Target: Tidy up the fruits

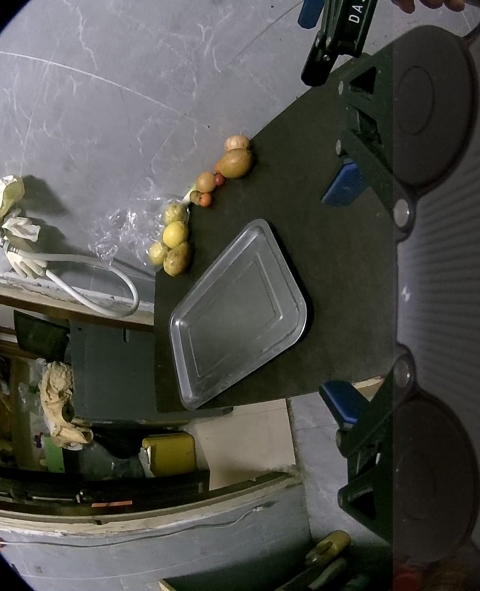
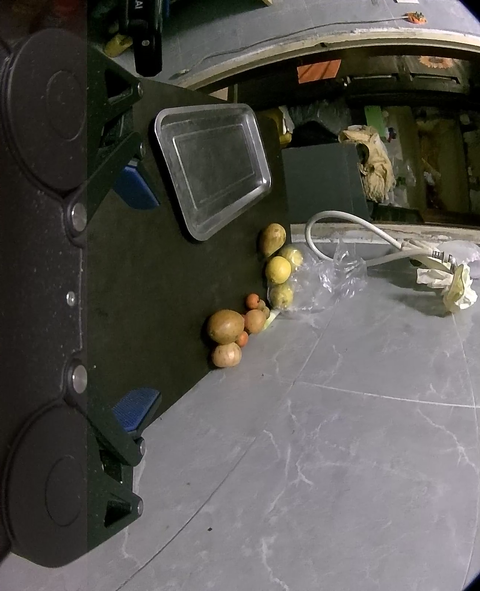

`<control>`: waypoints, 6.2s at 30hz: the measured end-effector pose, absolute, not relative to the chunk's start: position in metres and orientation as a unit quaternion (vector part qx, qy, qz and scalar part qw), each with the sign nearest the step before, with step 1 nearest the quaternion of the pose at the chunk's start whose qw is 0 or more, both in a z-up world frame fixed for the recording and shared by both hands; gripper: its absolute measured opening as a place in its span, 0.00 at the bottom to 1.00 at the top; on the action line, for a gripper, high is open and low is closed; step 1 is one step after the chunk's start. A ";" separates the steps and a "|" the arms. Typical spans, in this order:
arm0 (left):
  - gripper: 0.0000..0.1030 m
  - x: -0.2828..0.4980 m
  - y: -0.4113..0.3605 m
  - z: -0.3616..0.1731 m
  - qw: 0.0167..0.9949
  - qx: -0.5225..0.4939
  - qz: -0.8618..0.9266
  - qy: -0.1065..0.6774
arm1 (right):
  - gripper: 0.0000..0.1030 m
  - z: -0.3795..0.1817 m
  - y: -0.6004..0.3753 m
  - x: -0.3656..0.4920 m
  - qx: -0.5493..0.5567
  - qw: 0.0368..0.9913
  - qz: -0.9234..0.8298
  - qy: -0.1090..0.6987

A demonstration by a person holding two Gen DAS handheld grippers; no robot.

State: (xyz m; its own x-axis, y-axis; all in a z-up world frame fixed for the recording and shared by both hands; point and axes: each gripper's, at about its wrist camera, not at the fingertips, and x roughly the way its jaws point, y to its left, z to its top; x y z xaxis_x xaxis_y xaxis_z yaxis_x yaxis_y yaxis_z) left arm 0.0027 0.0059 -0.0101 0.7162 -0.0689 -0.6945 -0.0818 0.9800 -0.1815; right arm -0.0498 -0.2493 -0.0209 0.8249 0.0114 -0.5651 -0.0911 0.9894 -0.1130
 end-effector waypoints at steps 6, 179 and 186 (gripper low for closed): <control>0.99 0.004 0.009 -0.013 0.918 -0.108 0.002 0.383 | 0.99 -0.021 -0.249 -0.051 -0.064 0.953 0.026 0.294; 0.69 0.300 -0.185 -0.110 0.889 0.101 -0.146 0.423 | 0.48 -0.128 -0.346 0.234 0.267 0.869 -0.056 0.412; 0.67 0.295 -0.184 -0.113 0.895 0.099 -0.147 0.408 | 0.48 -0.127 -0.345 0.206 0.263 0.869 -0.051 0.416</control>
